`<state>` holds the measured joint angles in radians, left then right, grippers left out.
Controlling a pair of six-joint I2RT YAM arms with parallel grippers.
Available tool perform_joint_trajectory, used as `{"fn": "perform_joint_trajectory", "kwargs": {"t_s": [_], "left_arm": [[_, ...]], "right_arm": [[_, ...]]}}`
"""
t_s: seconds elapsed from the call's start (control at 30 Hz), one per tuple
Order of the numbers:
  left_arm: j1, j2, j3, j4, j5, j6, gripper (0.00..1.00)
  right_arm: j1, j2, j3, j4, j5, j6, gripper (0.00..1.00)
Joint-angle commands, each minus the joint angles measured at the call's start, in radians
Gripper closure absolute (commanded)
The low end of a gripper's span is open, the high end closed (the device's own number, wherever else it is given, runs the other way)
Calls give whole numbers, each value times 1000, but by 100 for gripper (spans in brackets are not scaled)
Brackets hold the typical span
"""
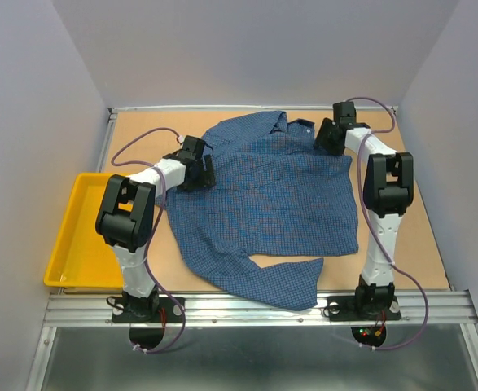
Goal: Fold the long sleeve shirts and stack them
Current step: Flatten the shirt out
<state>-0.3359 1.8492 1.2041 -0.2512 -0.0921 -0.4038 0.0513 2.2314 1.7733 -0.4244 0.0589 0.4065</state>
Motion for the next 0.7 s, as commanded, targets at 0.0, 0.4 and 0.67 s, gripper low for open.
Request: {"fn": "perform_joint_trajectory", "kwargs": {"t_s": [0.0, 0.4, 0.67], "left_arm": [[8, 5, -29, 7, -32, -17, 14], [43, 27, -51, -10, -49, -24, 14], [44, -25, -25, -36, -55, -16, 13]], "right_arm": [[-1, 43, 95, 93, 5, -20, 37], [-42, 270, 369, 99, 49, -44, 36], [-47, 258, 473, 98, 33, -63, 28]]}}
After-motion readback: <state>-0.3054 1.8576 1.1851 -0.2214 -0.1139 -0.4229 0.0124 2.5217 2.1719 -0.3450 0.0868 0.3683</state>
